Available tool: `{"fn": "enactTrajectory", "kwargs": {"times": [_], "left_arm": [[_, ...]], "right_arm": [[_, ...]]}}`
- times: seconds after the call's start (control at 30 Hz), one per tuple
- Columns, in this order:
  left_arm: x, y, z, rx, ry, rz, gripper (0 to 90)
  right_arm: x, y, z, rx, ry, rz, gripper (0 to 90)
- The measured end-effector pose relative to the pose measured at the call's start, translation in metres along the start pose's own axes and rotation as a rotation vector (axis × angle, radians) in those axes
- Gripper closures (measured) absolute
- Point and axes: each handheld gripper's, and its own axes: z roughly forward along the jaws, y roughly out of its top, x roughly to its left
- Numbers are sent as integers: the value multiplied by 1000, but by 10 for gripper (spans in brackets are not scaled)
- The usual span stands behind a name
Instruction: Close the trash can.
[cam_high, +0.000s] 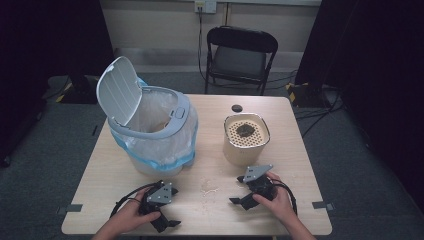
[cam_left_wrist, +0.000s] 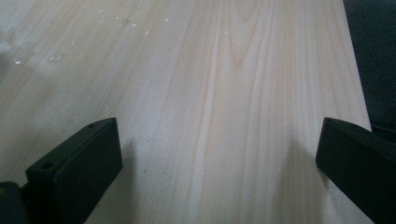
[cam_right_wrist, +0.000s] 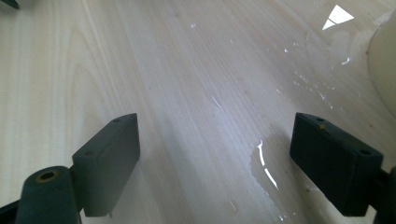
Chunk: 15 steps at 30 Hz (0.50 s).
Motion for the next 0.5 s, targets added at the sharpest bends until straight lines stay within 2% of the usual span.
{"fn": "enactTrajectory", "kwargs": {"times": [0.03, 0.17, 0.2, 0.23, 0.3, 0.33, 0.4, 0.47, 0.5], "left_arm": [[0, 0, 0, 2, 1, -2, 0], [-2, -2, -1, -1, 1, -9, 0], [-2, -2, -2, 2, 2, -4, 3], [-2, -2, -3, 7, 1, -4, 3], [-2, -2, -7, -2, -4, -28, 47], [-2, -2, -10, 1, -5, -31, 170], [1, -3, -17, 8, -4, -74, 201], [3, -4, -23, -1, -1, -96, 151], [4, -4, -28, -4, 3, -104, 172]], "right_arm": [[0, -2, 1, -15, -3, -5, 148], [1, -3, 1, -19, -19, -15, 148], [3, -5, 2, -28, -40, -25, 144], [3, -5, 2, -28, -40, -25, 144], [4, -5, 2, -29, -42, -27, 144], [4, -6, 2, -28, -44, -28, 144], [4, -6, 2, -28, -44, -28, 144], [4, -6, 2, -27, -44, -27, 143], [4, -6, 2, -28, -45, -28, 143]]}}
